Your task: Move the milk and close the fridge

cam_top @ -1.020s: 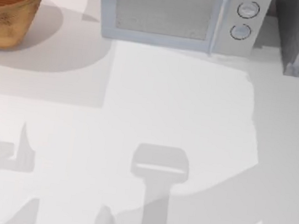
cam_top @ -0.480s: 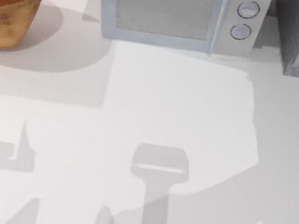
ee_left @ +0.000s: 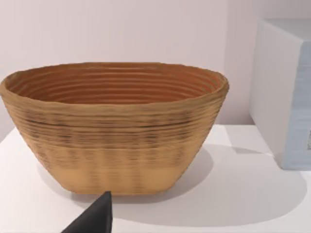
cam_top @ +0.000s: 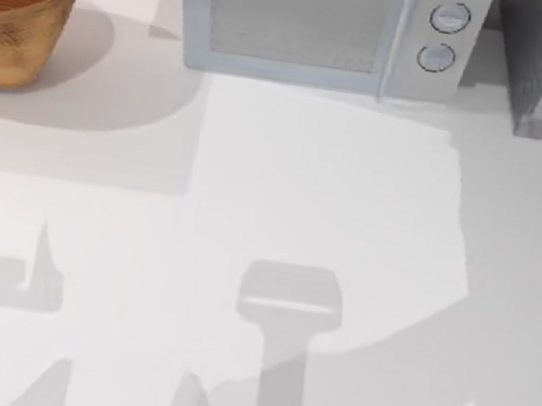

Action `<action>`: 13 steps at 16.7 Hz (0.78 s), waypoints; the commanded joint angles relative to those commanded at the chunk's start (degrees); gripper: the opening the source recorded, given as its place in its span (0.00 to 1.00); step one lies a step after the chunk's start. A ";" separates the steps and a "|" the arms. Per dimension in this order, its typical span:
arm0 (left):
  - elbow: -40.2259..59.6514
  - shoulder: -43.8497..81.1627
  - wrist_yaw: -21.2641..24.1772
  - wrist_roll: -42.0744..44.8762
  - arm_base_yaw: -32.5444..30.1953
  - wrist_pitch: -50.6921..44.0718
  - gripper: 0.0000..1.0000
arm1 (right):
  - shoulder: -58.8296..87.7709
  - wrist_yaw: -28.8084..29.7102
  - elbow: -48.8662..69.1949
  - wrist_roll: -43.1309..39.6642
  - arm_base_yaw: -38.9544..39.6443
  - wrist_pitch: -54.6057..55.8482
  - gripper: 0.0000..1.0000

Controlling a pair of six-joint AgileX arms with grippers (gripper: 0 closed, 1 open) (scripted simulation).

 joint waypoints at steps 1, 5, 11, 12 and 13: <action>0.00 0.00 0.00 0.00 0.00 0.00 1.00 | 0.00 0.00 0.00 0.00 0.00 0.00 1.00; 0.00 0.00 0.00 0.00 0.00 0.00 1.00 | 0.00 0.00 0.00 0.00 0.00 0.00 1.00; 0.00 0.00 0.00 0.00 0.00 0.00 1.00 | -0.59 0.10 -0.31 0.02 0.11 -0.21 1.00; 0.00 0.00 0.00 0.00 0.00 0.00 1.00 | -1.77 0.28 -0.90 0.04 0.13 -0.68 1.00; 0.00 0.00 0.00 0.00 0.00 0.00 1.00 | -3.55 0.52 -1.81 0.05 0.18 -1.40 1.00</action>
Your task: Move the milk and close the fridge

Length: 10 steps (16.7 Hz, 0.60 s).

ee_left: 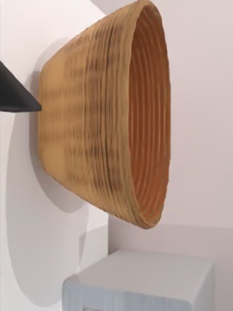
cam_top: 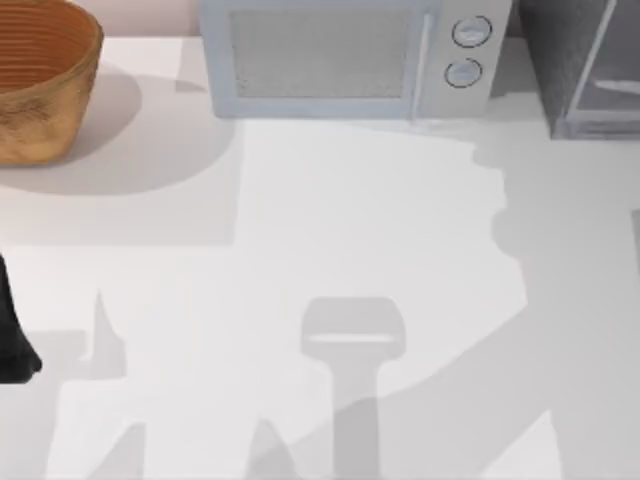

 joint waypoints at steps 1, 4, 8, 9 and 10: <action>0.00 0.00 0.00 0.00 0.00 0.00 1.00 | -2.39 0.29 -1.22 0.01 0.11 -0.98 1.00; 0.00 0.00 0.00 0.00 0.00 0.00 1.00 | -13.08 1.28 -6.66 -0.02 0.81 -5.36 1.00; 0.00 0.00 0.00 0.00 0.00 0.00 1.00 | -33.96 2.69 -17.38 -0.08 2.64 -14.09 1.00; 0.00 0.00 0.00 0.00 0.00 0.00 1.00 | -39.99 3.05 -20.54 -0.08 3.22 -16.66 1.00; 0.00 0.00 0.00 0.00 0.00 0.00 1.00 | -46.22 3.43 -23.83 -0.08 3.82 -19.35 1.00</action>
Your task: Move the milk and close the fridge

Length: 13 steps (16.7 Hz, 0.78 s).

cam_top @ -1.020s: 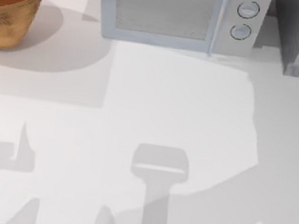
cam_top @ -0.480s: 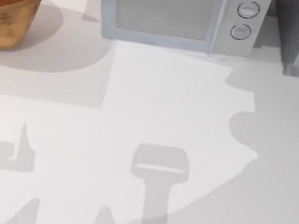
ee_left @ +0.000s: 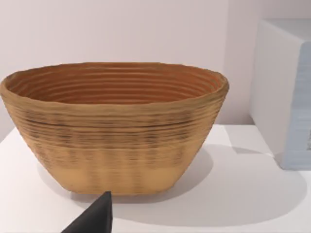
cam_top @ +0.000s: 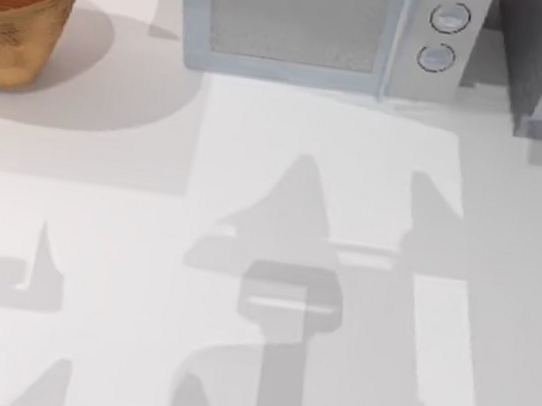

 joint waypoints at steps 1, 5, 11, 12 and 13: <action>0.00 0.00 0.00 0.00 0.00 0.00 1.00 | -6.37 0.38 -3.39 0.01 0.63 -2.77 1.00; 0.00 0.00 0.00 0.00 0.00 0.00 1.00 | -32.17 2.00 -17.31 0.04 3.15 -14.12 1.00; 0.00 0.00 0.00 0.00 0.00 0.00 1.00 | -65.28 4.59 -35.82 -0.08 6.18 -29.16 1.00; 0.00 0.00 0.00 0.00 0.00 0.00 1.00 | -69.40 4.99 -38.23 -0.13 6.53 -31.11 1.00; 0.00 0.00 0.00 0.00 0.00 0.00 1.00 | -73.00 5.36 -40.38 -0.17 6.82 -32.84 1.00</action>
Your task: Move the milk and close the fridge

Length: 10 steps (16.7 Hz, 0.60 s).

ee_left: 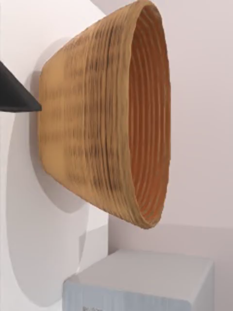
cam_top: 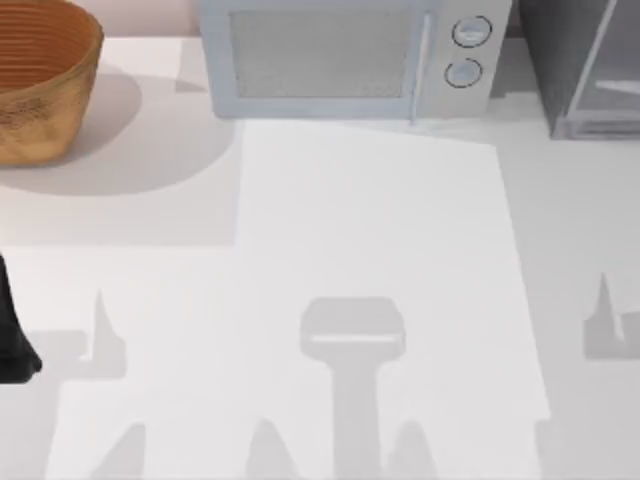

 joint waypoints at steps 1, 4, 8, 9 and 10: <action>0.00 0.00 0.00 0.00 0.00 0.00 1.00 | -3.01 0.34 -1.85 -0.05 0.24 -1.49 1.00; 0.00 0.00 0.00 0.00 0.00 0.00 1.00 | -8.41 1.02 -5.32 -0.17 0.65 -4.28 1.00; 0.00 0.00 0.00 0.00 0.00 0.00 1.00 | -9.00 1.10 -5.71 -0.18 0.69 -4.59 1.00; 0.00 0.00 0.00 0.00 0.00 0.00 1.00 | -9.00 1.10 -5.71 -0.18 0.69 -4.59 1.00; 0.00 0.00 0.00 0.00 0.00 0.00 1.00 | -8.78 1.05 -5.56 -0.17 0.55 -4.50 1.00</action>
